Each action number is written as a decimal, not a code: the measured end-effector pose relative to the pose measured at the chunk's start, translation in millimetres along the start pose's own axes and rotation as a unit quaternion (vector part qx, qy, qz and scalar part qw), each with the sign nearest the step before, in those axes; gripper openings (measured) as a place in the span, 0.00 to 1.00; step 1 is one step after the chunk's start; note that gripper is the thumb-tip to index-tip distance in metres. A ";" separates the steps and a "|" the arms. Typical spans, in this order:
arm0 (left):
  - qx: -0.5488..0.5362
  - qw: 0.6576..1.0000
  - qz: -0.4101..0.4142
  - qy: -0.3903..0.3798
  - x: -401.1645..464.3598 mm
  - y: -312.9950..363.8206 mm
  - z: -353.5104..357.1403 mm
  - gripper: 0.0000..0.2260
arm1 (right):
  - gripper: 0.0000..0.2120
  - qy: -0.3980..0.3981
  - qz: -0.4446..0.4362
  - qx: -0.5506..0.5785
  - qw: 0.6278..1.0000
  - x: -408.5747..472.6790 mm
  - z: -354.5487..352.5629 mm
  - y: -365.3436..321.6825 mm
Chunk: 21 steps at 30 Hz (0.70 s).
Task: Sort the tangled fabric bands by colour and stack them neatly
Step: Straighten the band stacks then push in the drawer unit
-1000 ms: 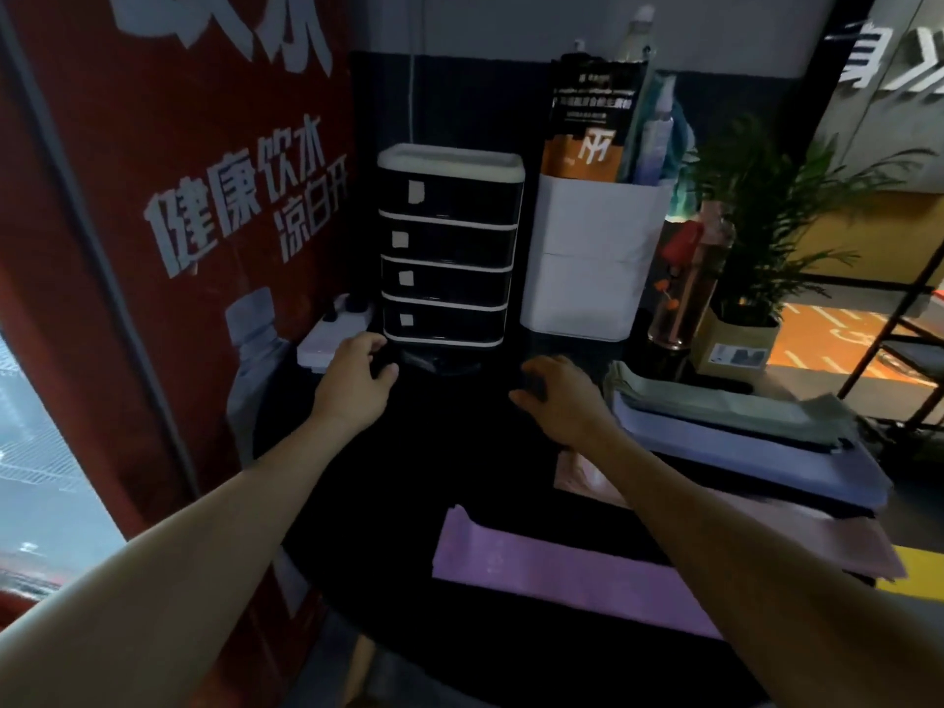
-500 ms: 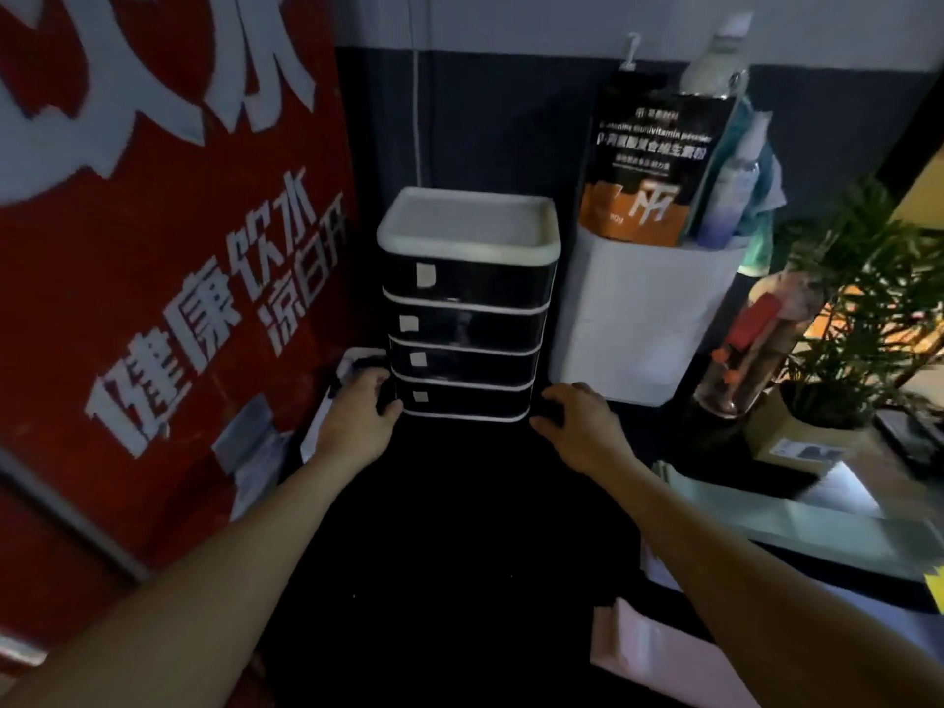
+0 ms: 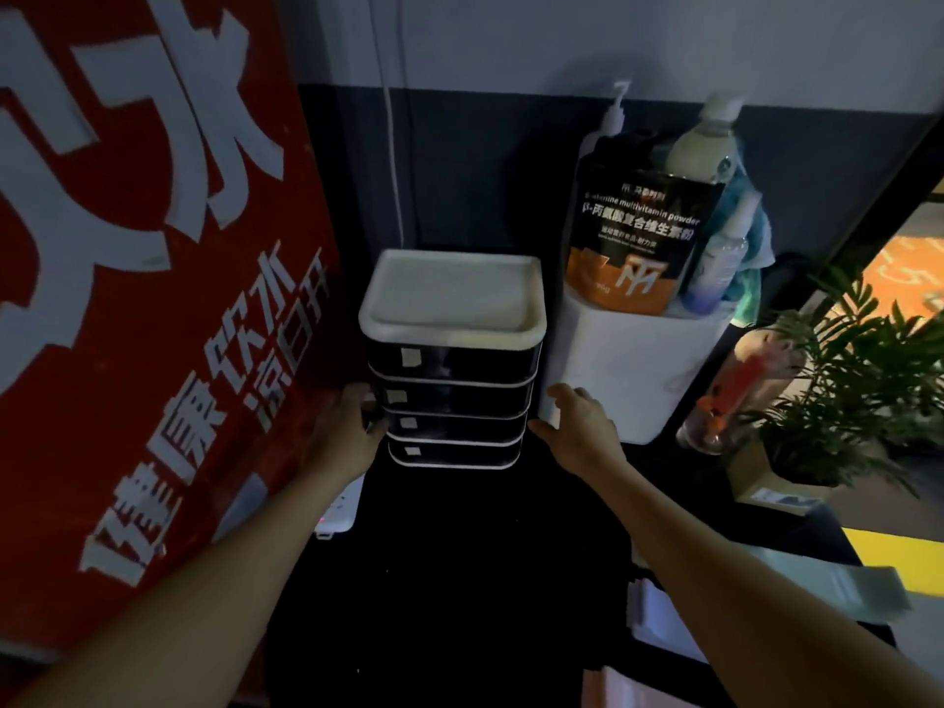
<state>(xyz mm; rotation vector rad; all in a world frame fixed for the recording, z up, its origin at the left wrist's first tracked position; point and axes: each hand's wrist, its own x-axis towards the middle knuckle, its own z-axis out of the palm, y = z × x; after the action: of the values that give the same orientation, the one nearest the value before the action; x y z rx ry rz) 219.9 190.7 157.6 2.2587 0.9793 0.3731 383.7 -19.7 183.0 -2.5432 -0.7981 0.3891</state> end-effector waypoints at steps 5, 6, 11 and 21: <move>-0.036 0.999 0.021 0.005 33.1 5.0 -8.5 0.23 | 0.25 0.041 0.027 0.015 0.999 19.7 -0.8 -24.3; -0.041 0.999 0.025 0.001 37.2 5.1 -9.3 0.24 | 0.25 0.050 0.030 0.019 0.998 22.7 -0.6 -29.2; -0.003 1.000 0.013 0.017 50.2 11.7 -7.9 0.20 | 0.23 0.076 0.049 0.026 0.996 29.3 3.3 -42.5; 0.021 0.998 0.019 0.053 46.3 13.1 -10.1 0.17 | 0.14 0.135 0.049 0.042 0.989 22.7 9.0 -49.4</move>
<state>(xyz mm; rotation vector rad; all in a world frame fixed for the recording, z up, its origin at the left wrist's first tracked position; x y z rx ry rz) 253.8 222.3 174.1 2.3171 1.0075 0.4984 375.0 33.0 196.5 -2.4910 -0.5456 0.1020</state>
